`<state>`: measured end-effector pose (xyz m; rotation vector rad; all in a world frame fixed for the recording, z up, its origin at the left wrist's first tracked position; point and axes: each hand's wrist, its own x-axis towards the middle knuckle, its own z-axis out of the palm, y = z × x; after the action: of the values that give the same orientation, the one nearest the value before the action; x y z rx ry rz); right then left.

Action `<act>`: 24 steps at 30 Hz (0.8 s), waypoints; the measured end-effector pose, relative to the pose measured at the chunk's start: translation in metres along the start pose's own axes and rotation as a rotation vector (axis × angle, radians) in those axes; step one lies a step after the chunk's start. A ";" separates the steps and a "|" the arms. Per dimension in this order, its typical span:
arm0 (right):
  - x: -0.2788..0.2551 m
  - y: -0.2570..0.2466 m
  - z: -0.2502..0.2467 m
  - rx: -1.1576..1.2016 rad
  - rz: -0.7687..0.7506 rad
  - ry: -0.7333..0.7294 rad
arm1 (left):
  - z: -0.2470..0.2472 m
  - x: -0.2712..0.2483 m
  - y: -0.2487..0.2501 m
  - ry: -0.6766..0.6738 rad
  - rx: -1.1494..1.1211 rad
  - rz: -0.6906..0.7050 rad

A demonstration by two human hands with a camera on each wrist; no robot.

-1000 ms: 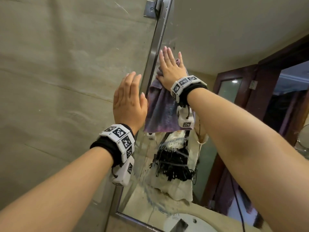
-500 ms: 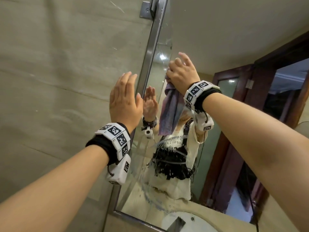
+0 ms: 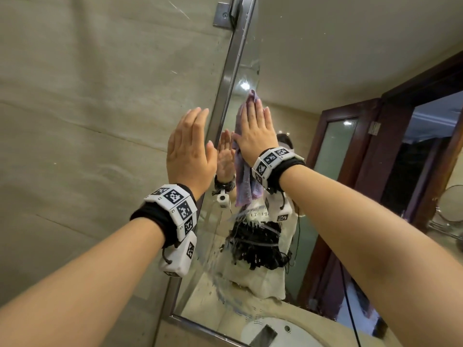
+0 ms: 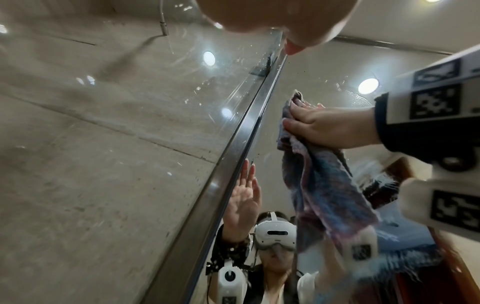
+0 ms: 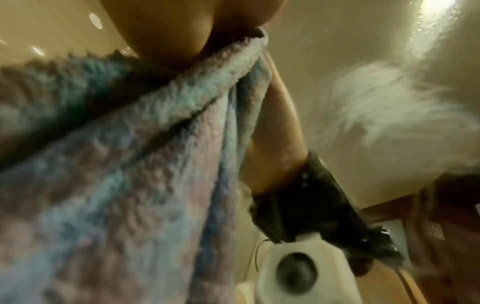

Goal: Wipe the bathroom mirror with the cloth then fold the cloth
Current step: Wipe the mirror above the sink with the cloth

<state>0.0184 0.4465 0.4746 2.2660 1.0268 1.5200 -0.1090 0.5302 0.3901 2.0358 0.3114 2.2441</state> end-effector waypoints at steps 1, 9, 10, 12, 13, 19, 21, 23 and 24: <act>0.005 0.000 -0.003 0.030 0.031 -0.002 | 0.000 0.000 -0.001 -0.001 -0.005 0.006; 0.065 0.044 -0.045 0.219 0.309 0.127 | 0.005 -0.001 -0.004 0.037 -0.005 0.027; 0.066 0.042 -0.044 0.243 0.275 0.146 | 0.006 -0.001 -0.004 0.043 -0.004 0.032; 0.060 0.030 -0.036 0.303 0.140 0.179 | 0.007 -0.001 -0.004 0.060 0.002 0.037; 0.055 0.022 -0.029 0.330 0.053 0.200 | 0.008 -0.001 -0.003 0.067 0.005 0.033; 0.043 0.013 -0.018 0.116 -0.206 0.075 | 0.009 -0.001 -0.001 0.048 0.026 0.005; 0.040 0.022 -0.019 -0.001 -0.205 0.034 | 0.008 -0.001 -0.002 0.037 0.035 0.002; 0.036 0.025 -0.024 0.024 -0.176 0.000 | 0.009 0.000 0.000 0.035 0.054 -0.019; 0.035 0.026 -0.029 0.064 -0.164 -0.020 | 0.011 0.001 0.002 0.028 0.069 -0.031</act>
<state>0.0117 0.4452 0.5260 2.1729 1.2387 1.4142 -0.0985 0.5294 0.3919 2.0186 0.4256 2.2761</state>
